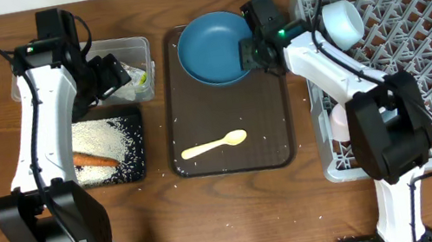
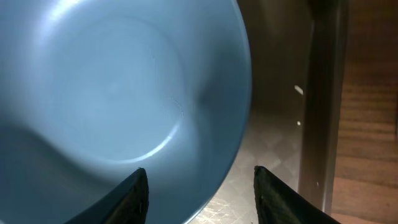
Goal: Sort waste into correct bins and load items into the dishwasher rack
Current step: 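Grasp the rim of the large teal plate with the right gripper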
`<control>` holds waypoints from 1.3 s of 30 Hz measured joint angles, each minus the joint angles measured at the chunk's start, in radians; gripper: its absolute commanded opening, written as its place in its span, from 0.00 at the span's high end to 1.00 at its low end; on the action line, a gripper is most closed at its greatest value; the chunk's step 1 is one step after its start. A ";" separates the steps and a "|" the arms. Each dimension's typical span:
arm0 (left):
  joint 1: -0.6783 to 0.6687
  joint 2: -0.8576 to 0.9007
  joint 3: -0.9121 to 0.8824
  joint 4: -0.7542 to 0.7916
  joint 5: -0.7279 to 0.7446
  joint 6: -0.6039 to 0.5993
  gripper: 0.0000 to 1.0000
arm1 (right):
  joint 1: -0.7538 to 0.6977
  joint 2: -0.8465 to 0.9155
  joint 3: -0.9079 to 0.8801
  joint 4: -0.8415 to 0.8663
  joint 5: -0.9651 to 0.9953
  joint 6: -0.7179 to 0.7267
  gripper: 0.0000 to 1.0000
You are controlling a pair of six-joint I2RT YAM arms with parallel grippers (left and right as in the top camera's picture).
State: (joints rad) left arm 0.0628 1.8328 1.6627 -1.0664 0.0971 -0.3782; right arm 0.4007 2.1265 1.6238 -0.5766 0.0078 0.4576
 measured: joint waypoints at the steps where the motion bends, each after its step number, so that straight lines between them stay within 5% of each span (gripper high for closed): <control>1: 0.000 0.000 0.000 0.000 0.000 0.000 0.02 | 0.000 0.003 0.000 -0.003 0.002 0.006 0.50; 7: 0.000 0.000 0.000 0.000 0.000 0.000 0.02 | 0.000 0.015 0.000 0.000 0.010 0.026 0.58; 16: 0.000 0.000 0.000 0.000 0.000 0.000 0.02 | 0.000 0.066 0.000 0.021 0.015 0.045 0.98; 32: 0.000 0.000 0.000 0.000 0.000 0.000 0.02 | -0.015 0.054 0.000 0.020 -0.016 0.016 0.99; 39: 0.000 0.000 0.000 0.000 0.000 0.000 0.02 | -0.086 -0.126 -0.005 0.008 -0.002 -0.097 0.99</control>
State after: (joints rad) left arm 0.0628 1.8328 1.6627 -1.0664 0.0971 -0.3782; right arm 0.3149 2.0003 1.6184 -0.5690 0.0063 0.3611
